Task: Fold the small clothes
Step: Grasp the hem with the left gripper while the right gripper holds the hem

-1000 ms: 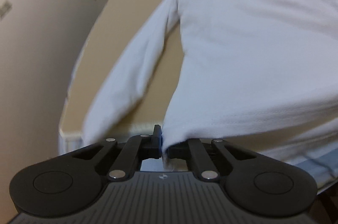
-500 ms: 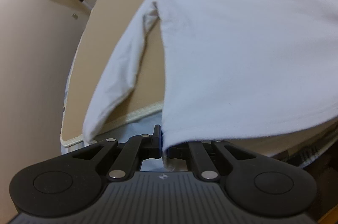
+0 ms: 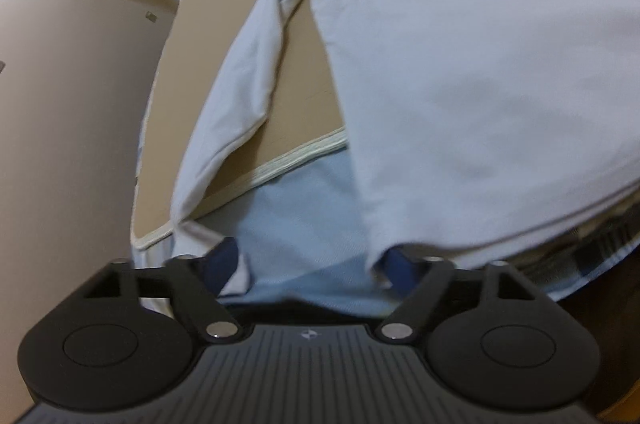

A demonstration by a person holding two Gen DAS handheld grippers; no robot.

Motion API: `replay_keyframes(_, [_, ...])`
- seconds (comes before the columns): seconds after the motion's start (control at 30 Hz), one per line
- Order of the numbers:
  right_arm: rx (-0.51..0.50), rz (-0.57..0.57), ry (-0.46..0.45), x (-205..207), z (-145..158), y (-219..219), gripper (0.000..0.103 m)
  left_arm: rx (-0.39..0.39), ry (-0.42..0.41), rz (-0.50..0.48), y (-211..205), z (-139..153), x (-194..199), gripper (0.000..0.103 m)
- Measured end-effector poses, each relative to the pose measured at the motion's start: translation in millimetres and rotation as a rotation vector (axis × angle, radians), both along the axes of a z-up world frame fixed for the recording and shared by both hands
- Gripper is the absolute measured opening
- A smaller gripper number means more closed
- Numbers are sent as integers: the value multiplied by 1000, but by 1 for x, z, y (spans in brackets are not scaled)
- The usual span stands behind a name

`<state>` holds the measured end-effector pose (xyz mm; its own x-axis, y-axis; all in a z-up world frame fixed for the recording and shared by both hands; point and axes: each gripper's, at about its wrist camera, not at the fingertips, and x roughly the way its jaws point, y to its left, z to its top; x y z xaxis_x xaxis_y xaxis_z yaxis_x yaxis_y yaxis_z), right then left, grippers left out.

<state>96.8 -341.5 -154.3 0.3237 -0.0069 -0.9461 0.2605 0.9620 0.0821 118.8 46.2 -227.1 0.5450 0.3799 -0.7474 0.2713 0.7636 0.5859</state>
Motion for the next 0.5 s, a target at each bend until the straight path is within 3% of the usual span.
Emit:
replay_keyframes(0.07, [25, -4, -36, -11, 13, -6, 45, -20, 2, 10, 10, 7, -1, 92])
replay_keyframes(0.1, [37, -15, -62, -15, 20, -11, 51, -28, 4, 18, 14, 10, 0, 98])
replay_keyframes(0.13, [51, -33, -88, -16, 28, -17, 52, -29, 4, 31, 17, 12, 3, 102])
replay_keyframes(0.27, [155, -180, -229, 8, 44, -54, 61, -43, -35, 134, 24, 28, 28, 102])
replay_keyframes(0.37, [263, -287, -352, 49, 43, -81, 71, -110, -79, 194, 20, 53, 49, 102])
replay_keyframes(0.5, [341, -357, -433, 122, 25, -107, 73, -110, -128, 199, 0, 80, 62, 102])
